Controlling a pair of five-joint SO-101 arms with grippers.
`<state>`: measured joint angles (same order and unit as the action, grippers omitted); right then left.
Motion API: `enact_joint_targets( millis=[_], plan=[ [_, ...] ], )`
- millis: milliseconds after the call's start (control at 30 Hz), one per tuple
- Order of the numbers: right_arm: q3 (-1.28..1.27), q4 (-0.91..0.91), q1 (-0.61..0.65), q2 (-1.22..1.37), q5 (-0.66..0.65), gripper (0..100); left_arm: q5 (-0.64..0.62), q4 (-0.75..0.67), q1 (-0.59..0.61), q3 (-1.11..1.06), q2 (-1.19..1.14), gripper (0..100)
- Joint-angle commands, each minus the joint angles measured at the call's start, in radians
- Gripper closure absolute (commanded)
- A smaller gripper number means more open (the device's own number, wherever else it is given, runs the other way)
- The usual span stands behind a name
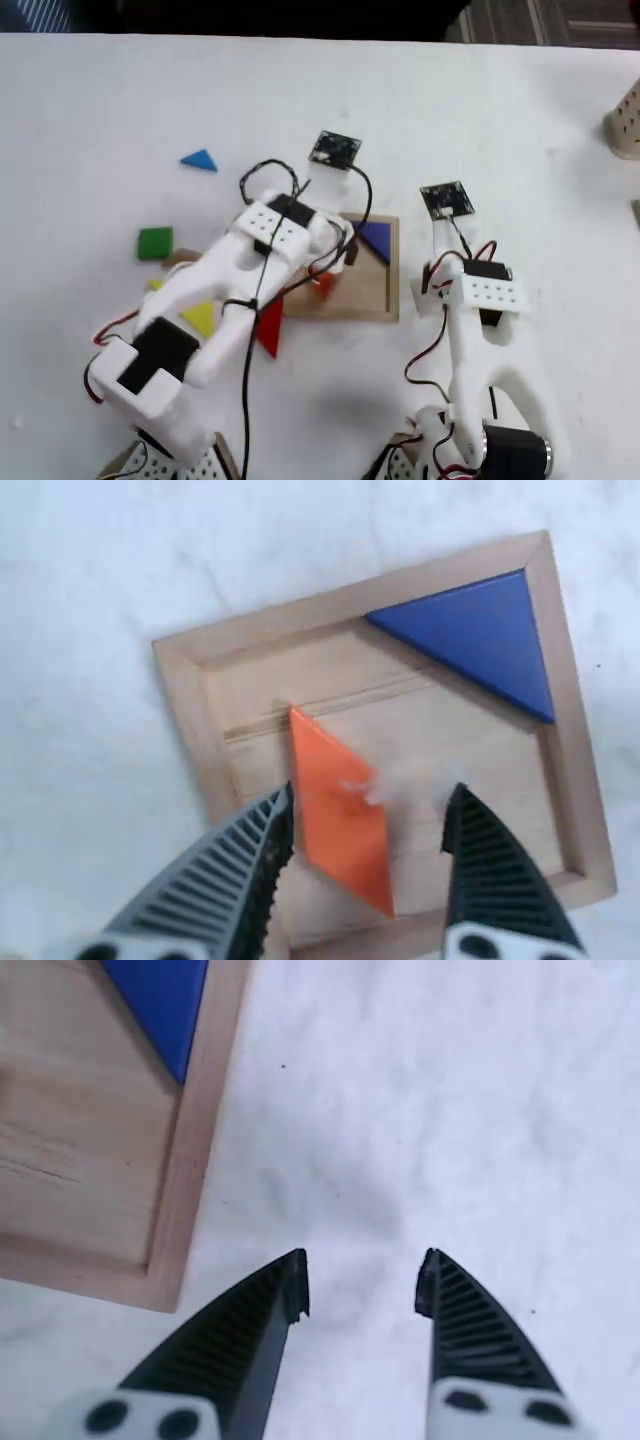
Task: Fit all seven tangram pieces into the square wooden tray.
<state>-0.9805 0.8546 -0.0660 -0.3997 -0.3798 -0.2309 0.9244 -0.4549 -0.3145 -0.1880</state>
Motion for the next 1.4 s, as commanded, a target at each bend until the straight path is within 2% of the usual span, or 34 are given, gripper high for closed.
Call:
enact_joint_targets(
  millis=[0,233,400,567,767,1100,1367],
  plan=[
    [0.005,-0.016,-0.008,-0.028,-0.011,82.5,-0.015,0.046,-0.005,0.014,0.068,74],
    [0.005,-0.016,-0.008,-0.028,-0.011,82.5,-0.014,0.074,0.045,0.006,0.124,82],
    [0.005,-0.016,-0.005,-0.028,-0.011,82.5,-0.014,0.094,0.13,-0.015,0.217,98],
    [0.003,-0.016,-0.005,-0.028,-0.011,82.5,-0.014,-0.04,0.151,-0.127,0.234,96],
    [0.003,-0.015,-0.005,-0.028,-0.011,82.5,-0.014,-0.203,0.088,-0.245,0.234,96],
    [0.003,-0.013,-0.008,-0.028,-0.011,82.5,-0.014,-0.224,-0.041,-0.278,0.231,96],
    [0.003,-0.013,-0.01,-0.028,-0.011,82.5,-0.014,-0.281,-0.015,-0.313,0.232,96]
  ],
)
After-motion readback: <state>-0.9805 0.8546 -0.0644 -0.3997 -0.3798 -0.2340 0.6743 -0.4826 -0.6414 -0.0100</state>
